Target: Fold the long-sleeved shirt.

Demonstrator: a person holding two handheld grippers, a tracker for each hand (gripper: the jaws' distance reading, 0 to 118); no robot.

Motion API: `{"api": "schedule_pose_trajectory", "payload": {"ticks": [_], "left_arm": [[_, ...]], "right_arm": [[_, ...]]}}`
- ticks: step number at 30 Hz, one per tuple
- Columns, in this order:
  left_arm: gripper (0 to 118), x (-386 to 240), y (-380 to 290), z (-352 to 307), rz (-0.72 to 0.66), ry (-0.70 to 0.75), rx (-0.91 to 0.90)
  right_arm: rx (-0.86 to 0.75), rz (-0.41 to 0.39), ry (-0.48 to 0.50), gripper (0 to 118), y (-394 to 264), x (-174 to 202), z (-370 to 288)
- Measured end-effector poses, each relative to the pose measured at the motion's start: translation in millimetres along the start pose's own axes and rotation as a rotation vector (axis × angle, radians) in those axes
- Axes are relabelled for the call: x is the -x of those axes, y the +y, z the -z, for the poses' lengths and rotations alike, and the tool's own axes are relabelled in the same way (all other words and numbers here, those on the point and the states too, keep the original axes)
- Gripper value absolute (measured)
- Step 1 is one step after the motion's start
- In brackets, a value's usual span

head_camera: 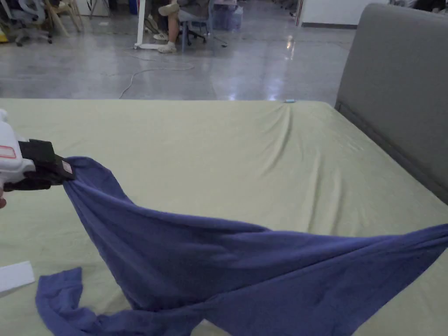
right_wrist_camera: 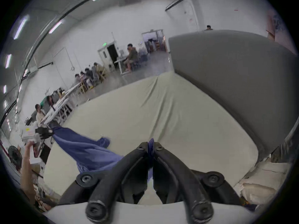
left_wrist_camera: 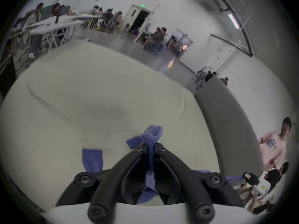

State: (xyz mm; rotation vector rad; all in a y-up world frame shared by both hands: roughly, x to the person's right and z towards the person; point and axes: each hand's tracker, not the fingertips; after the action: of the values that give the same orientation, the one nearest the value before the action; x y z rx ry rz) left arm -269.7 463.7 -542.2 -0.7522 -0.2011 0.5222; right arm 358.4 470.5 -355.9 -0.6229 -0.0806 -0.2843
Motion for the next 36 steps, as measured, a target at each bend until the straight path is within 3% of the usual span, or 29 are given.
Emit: {"api": "schedule_pose_trajectory", "payload": {"ticks": [10, 16, 22, 26, 31, 32, 36], "left_arm": [[1, -37.4, 140.6, -37.5, -0.049, 0.029, -0.111], [1, -77.2, 207.5, -42.9, -0.045, 0.081, -0.210], [1, -98.2, 264.0, -46.0, -0.084, 0.076, -0.314], [1, -107.5, 270.5, -33.1, -0.076, 0.109, -0.321], [1, -102.1, 250.4, 9.5, -0.038, 0.144, -0.253], [1, -77.8, 271.7, 27.3, -0.039, 0.150, -0.236], [1, -36.2, 245.1, 88.0, -0.067, 0.187, -0.140]], "right_arm": [[-0.051, 0.025, 0.089, 0, 178.4, 41.3, 66.9], [-0.075, -0.003, 0.107, 0, 299.4, 84.5, 117.6], [-0.136, 0.023, 0.069, 0, 384.3, 126.1, 140.2], [-0.163, 0.026, 0.058, 0, 402.2, 141.4, 152.0], [-0.101, -0.025, 0.005, 0, 380.9, 142.8, 197.0], [-0.082, -0.027, -0.006, 0, 372.8, 139.9, 208.6], [0.035, -0.035, -0.016, 0, 317.8, 118.7, 276.8]]}}
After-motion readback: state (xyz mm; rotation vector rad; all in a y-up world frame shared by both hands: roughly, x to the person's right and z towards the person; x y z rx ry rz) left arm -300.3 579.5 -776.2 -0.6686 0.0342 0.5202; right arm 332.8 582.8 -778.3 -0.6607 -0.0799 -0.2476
